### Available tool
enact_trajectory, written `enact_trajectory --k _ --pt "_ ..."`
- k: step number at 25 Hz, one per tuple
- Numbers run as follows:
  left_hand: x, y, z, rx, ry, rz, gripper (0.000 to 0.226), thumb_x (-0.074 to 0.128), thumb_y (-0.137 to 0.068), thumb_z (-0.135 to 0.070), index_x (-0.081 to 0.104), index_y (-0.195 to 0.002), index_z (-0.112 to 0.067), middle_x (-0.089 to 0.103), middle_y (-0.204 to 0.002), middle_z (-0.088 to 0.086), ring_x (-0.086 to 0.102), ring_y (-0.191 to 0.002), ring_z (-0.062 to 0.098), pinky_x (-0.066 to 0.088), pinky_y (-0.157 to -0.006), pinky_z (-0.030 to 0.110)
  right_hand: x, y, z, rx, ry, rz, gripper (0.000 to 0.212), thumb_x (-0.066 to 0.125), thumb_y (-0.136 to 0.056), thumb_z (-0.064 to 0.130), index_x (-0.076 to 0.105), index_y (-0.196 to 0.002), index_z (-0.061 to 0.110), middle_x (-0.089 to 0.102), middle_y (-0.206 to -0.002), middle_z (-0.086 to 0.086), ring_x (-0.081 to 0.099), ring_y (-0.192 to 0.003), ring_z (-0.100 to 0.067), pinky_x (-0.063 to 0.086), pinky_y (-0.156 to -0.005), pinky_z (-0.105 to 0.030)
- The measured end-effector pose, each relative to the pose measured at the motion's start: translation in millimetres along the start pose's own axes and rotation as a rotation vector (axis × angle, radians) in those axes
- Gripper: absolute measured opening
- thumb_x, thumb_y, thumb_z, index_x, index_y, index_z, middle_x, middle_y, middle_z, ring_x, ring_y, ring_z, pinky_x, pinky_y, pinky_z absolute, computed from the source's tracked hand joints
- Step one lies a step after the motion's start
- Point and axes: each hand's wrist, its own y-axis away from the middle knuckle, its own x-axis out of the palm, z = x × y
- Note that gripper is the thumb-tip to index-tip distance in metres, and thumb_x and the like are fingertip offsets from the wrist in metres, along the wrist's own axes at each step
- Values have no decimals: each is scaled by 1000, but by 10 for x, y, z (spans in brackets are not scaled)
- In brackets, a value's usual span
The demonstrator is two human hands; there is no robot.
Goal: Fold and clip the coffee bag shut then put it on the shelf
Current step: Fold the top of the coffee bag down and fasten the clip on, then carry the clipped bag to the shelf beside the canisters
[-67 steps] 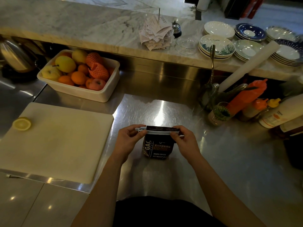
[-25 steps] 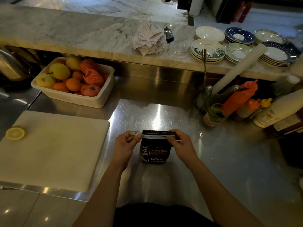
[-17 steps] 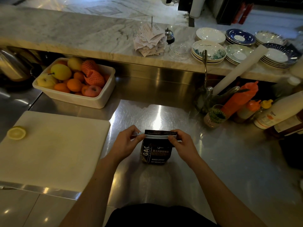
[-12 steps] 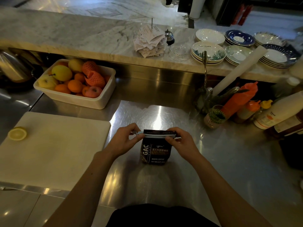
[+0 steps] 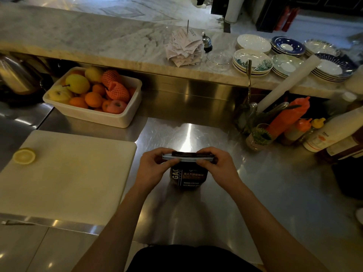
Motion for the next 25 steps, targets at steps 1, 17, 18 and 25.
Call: enact_trajectory --k 1,17,18,25 --pt "-59 26 -57 11 12 -14 20 78 -77 -3 75 -97 -7 76 -95 7 73 -90 17 59 -86 36 24 8 93 -10 -14 -4 22 73 -80 10 70 -92 29 70 -89 11 68 -88 -9 56 -81 -27" --pt "-1394 1341 -363 118 35 -574 22 79 -75 0 72 -96 -1 73 -91 15 71 -84 21 59 -81 38 1274 157 1226 -148 -265 376 24 76 -77 7 68 -93 23 72 -92 5 71 -87 -5 57 -73 -17" --pt "-1400 1587 -354 97 40 -670 22 79 -74 0 73 -96 -4 73 -90 13 71 -83 20 59 -80 35 1383 227 1263 -171 -263 478 24 77 -77 8 68 -93 22 73 -93 3 71 -88 -7 57 -75 -19" --pt "-1160 3335 -375 23 78 -1222 22 76 -75 4 71 -92 -10 76 -78 -7 71 -76 7 57 -71 20 2187 1186 1560 -330 -291 978 24 81 -71 5 69 -89 15 71 -84 -1 69 -79 -14 59 -76 -30"
